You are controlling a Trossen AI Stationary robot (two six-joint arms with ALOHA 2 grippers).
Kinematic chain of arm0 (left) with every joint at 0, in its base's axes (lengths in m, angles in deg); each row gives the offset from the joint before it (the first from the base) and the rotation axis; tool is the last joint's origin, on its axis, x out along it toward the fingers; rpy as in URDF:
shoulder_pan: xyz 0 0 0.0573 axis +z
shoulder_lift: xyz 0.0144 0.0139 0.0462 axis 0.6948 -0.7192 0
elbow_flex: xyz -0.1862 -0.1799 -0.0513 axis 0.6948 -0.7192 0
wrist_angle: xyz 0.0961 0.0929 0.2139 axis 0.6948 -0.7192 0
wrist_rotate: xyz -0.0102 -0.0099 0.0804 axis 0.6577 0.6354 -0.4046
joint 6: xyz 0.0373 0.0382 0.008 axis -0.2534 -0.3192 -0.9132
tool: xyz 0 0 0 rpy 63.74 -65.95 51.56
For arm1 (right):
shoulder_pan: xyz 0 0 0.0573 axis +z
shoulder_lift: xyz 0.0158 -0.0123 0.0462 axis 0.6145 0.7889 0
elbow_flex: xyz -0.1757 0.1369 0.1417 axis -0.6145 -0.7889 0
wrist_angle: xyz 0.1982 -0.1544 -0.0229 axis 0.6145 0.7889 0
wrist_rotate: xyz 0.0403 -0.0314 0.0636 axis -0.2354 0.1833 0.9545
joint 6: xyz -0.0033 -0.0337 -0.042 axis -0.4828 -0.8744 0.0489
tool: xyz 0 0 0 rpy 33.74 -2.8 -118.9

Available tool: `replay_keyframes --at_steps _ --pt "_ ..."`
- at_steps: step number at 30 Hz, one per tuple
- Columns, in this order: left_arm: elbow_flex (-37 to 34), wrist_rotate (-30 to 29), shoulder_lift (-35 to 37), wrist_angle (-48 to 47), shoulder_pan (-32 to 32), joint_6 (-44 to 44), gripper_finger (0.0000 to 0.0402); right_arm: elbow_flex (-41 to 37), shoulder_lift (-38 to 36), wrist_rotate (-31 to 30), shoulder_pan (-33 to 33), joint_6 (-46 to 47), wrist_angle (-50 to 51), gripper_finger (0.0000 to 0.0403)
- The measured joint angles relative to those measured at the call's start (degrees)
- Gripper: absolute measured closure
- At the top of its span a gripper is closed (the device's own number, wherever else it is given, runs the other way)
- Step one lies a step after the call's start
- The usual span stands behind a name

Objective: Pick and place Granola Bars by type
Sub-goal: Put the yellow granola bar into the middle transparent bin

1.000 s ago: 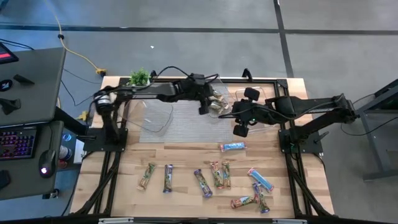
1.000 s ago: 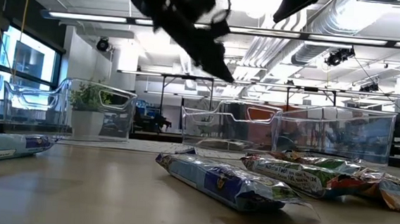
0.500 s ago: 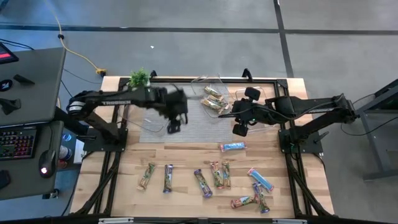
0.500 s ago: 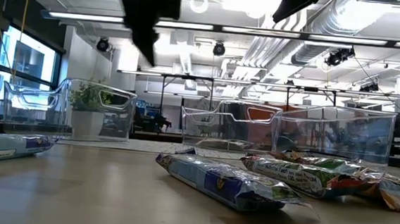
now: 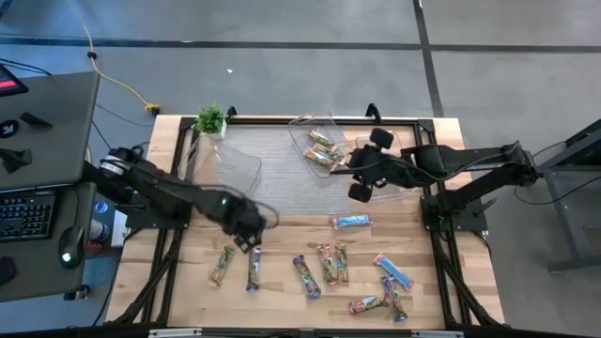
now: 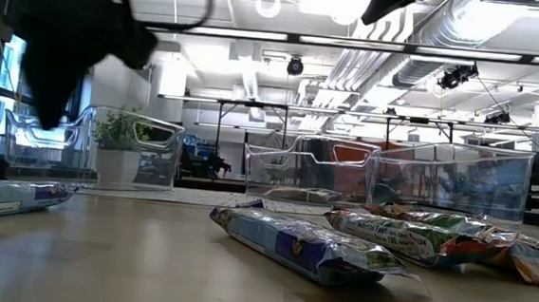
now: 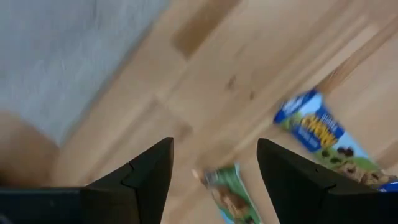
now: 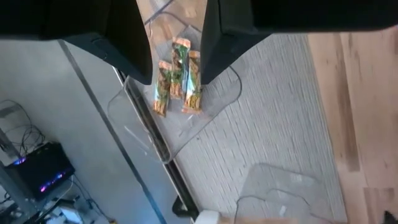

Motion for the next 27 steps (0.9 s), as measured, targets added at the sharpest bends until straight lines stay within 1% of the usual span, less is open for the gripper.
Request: replay_keyframes --at_steps 3,9,14,17,20,27 --pt "-1.0 -0.2 0.0 0.0 -5.0 9.1 0.0176 0.0 0.0 0.0 0.0 -2.2 -1.7 0.0284" --pt "-1.9 -0.3 -0.3 0.5 -13.4 25.2 0.0176 0.0 0.0 0.1 0.0 -2.8 -2.7 0.0284" --pt "-1.9 -1.3 -1.3 1.4 -19.2 34.1 0.0176 0.0 0.0 0.1 0.0 -2.8 -2.8 0.0284" --pt "-1.9 -2.8 -2.4 2.2 -22.0 37.2 0.0176 0.0 0.0 0.0 0.0 -2.8 -3.2 0.0284" --pt "-2.0 -2.9 -4.7 3.4 -23.8 38.3 0.0176 0.0 0.2 0.0 0.0 -2.8 -3.6 0.0284" --pt "-1.9 -3.1 -9.9 6.8 -25.0 38.5 0.0176 0.0 1.4 0.2 0.0 -3.0 -4.0 0.0284"
